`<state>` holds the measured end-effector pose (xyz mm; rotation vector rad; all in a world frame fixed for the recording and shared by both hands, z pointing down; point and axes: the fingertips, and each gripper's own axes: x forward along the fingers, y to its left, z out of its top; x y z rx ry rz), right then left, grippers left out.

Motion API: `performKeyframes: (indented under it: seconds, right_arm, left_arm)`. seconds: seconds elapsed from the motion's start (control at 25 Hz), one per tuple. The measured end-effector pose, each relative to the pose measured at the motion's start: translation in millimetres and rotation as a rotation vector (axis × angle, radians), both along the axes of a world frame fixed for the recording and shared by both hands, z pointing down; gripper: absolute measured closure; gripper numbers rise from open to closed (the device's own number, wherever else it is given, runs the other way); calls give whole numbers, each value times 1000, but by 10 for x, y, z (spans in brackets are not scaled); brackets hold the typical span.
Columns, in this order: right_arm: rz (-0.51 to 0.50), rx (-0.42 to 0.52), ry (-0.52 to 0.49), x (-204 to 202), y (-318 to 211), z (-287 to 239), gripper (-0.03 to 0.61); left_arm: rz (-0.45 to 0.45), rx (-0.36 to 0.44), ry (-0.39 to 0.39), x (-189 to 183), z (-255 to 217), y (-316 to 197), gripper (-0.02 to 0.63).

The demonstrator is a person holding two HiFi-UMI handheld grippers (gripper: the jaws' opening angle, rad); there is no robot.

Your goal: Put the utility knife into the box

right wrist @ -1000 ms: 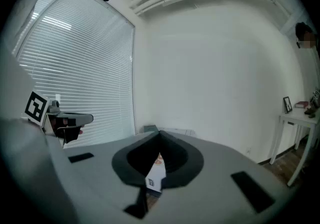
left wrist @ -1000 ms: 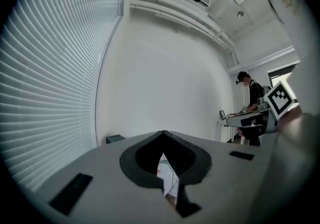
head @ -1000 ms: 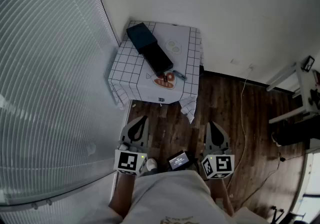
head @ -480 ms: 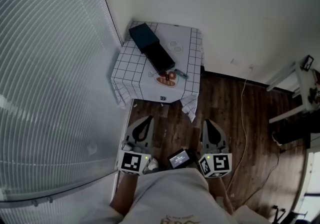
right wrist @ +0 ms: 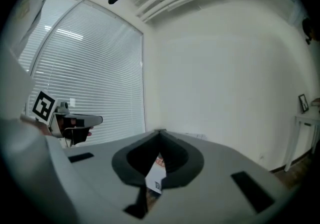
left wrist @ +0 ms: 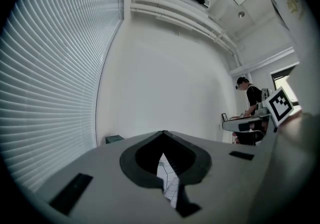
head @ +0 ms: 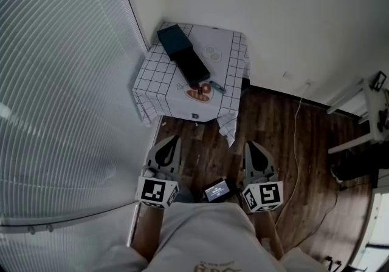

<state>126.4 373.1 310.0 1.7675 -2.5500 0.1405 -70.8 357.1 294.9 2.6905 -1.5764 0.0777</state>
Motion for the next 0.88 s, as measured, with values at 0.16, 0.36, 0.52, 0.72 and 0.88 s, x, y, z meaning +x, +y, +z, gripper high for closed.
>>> performKeyframes:
  seconds: [0.16,0.36,0.52,0.72,0.88]
  right_arm:
    - [-2,-2,12,91,-63,33,571]
    - [-9,-20,-2,160,-187,67,572]
    - [-1,-35,5,206,-383,120,571]
    - [-4,-38,18,150,-727,145,572]
    - [8,-34,28,111,-1070,178,571]
  left_arm:
    - [-3,4,-4,78,29,-34,607]
    - [5,9,-24,176,35,-213,607]
    - [-4,9,-30,198,68,-409,607]
    - [-6,10,-26,149,123,-760,607]
    - [-4,11,-16,112,155,-1154,607]
